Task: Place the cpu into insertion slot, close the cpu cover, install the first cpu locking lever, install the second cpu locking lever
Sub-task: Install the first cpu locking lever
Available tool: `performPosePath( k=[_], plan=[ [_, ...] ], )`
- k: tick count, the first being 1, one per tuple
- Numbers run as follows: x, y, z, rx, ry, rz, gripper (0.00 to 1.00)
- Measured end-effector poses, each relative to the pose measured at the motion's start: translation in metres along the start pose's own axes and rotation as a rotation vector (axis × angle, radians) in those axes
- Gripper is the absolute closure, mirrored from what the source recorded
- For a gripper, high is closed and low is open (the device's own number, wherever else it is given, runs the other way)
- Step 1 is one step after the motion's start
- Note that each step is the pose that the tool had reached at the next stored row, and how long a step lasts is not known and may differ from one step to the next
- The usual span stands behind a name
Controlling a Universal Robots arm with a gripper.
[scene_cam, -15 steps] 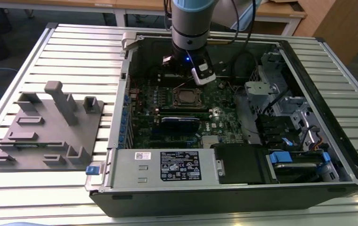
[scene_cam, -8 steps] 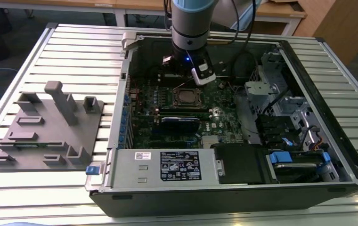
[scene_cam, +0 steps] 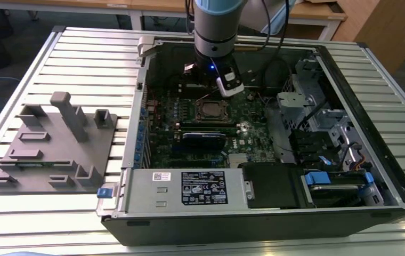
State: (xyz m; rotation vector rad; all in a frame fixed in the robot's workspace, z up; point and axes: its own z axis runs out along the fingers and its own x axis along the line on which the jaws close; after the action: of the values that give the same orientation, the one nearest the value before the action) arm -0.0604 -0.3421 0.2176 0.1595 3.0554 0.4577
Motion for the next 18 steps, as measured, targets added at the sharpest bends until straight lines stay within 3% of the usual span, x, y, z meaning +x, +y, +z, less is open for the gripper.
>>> performPosePath(
  k=[3, 11, 18],
  plan=[
    [-0.0001, -0.0005, 0.0012, -0.0034, -0.0037, -0.001, 0.89],
    [0.0001, -0.0008, 0.0024, -0.0057, -0.0048, -0.001, 0.89],
    [0.0002, -0.0021, 0.0064, -0.0098, -0.0125, -0.002, 0.89]
  ],
)
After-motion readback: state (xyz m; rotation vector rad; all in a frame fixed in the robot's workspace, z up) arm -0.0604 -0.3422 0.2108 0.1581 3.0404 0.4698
